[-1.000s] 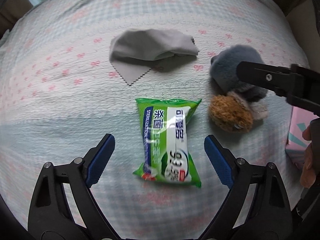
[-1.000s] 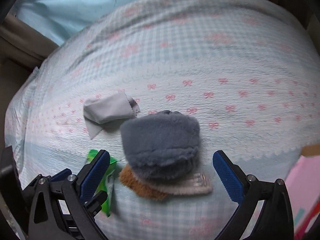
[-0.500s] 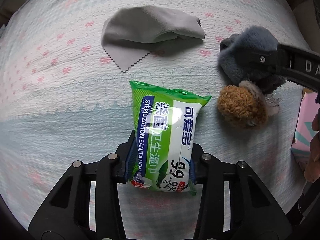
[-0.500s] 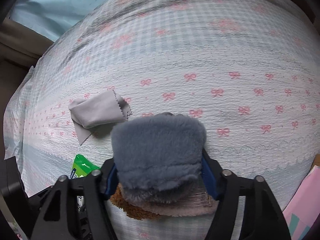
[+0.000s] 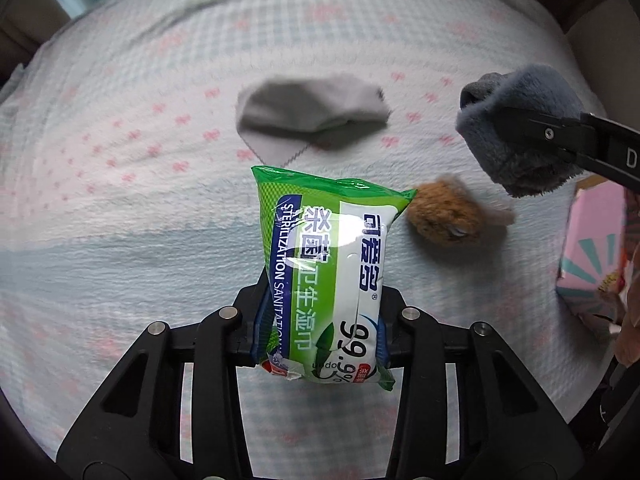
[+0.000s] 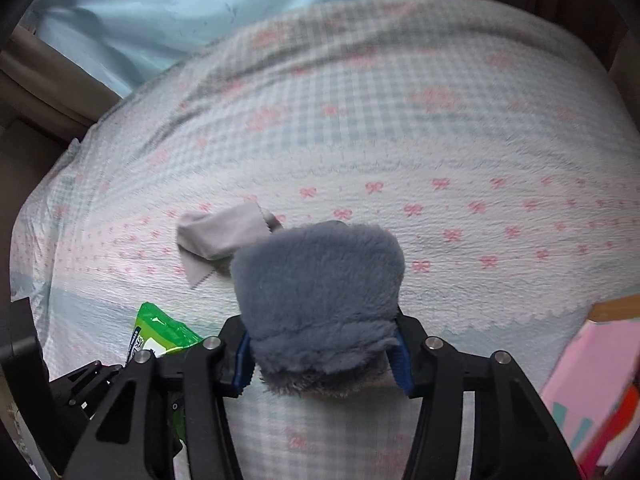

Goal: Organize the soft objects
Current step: 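Carry wipe pack and grey plush into the box and open both tools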

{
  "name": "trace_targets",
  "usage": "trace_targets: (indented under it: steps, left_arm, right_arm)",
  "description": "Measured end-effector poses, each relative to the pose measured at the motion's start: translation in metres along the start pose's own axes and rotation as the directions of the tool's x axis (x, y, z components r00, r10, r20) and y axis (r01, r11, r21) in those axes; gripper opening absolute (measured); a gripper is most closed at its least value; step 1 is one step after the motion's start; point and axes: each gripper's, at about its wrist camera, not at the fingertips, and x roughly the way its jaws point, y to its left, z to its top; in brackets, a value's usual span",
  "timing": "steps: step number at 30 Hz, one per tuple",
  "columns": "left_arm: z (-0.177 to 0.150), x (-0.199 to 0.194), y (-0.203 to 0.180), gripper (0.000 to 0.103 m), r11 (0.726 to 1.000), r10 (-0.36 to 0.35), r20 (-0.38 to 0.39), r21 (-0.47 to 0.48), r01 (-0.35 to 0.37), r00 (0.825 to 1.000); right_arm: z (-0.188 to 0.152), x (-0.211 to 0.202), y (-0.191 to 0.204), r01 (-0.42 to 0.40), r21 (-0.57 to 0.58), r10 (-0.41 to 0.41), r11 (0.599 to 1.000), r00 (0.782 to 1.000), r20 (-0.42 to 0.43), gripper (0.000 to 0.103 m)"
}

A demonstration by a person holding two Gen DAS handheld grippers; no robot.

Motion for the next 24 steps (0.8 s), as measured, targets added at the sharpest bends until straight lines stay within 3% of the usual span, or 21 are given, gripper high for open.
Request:
trace_targets:
  steps: [13, 18, 24]
  left_arm:
    - [-0.005, -0.134, -0.022, 0.036, 0.992, -0.046, 0.155, 0.123, 0.027, 0.987]
    - [-0.004, -0.178, -0.048, 0.036, 0.975, -0.096, 0.207, 0.217, 0.05, 0.974]
    - [-0.007, -0.221, -0.101, 0.033, 0.929, -0.187, 0.251, 0.36, 0.088, 0.95]
  right_arm:
    - [-0.028, -0.147, 0.013, 0.035, 0.086, -0.051, 0.996, 0.982, 0.185, 0.05]
    - [-0.051, -0.207, 0.004, 0.059, 0.188, -0.108, 0.98, 0.957, 0.267, 0.05]
    - [-0.087, -0.273, -0.017, 0.108, 0.312, -0.214, 0.944, 0.919, 0.33, 0.05]
